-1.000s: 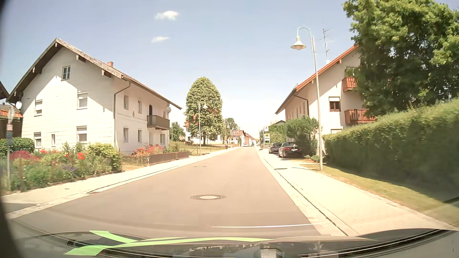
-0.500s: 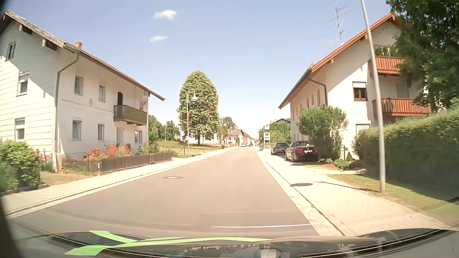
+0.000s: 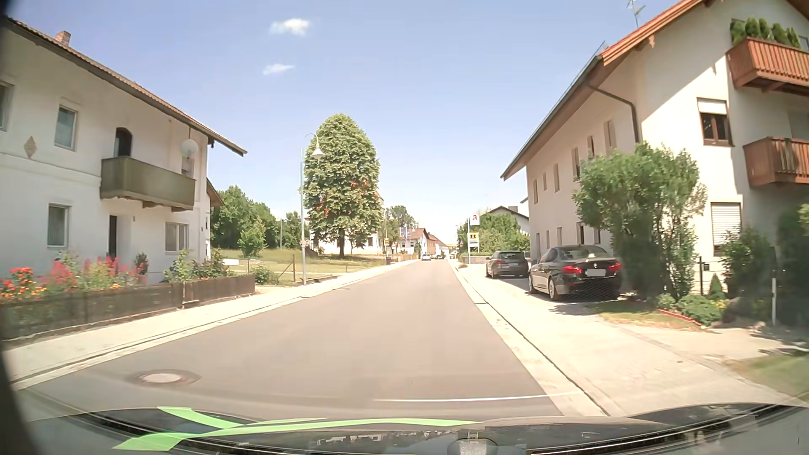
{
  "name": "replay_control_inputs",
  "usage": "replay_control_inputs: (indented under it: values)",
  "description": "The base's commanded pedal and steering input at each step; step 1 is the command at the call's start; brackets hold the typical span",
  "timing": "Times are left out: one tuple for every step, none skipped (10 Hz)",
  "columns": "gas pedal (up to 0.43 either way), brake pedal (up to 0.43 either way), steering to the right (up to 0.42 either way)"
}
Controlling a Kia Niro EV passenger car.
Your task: Follow the waypoints while adhering to traffic rules and regulations
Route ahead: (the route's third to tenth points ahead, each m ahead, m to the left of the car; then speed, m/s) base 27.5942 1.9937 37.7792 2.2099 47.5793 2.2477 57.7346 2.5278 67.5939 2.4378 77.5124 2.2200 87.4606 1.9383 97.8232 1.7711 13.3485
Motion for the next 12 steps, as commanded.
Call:
replay_control_inputs:
  values:
    - [0.157,0.000,-0.002]
    - [0.157,0.000,-0.001]
    - [0.157,0.000,-0.001]
    - [0.157,0.000,-0.002]
    - [0.157,0.000,-0.001]
    - [0.157,0.000,-0.001]
    - [0.157,0.000,-0.002]
    - [0.157,0.000,-0.002]
    - [0.157,0.000,-0.002]
    - [0.157,0.000,-0.002]
    - [0.157,0.000,-0.002]
    - [0.157,0.000,-0.002]
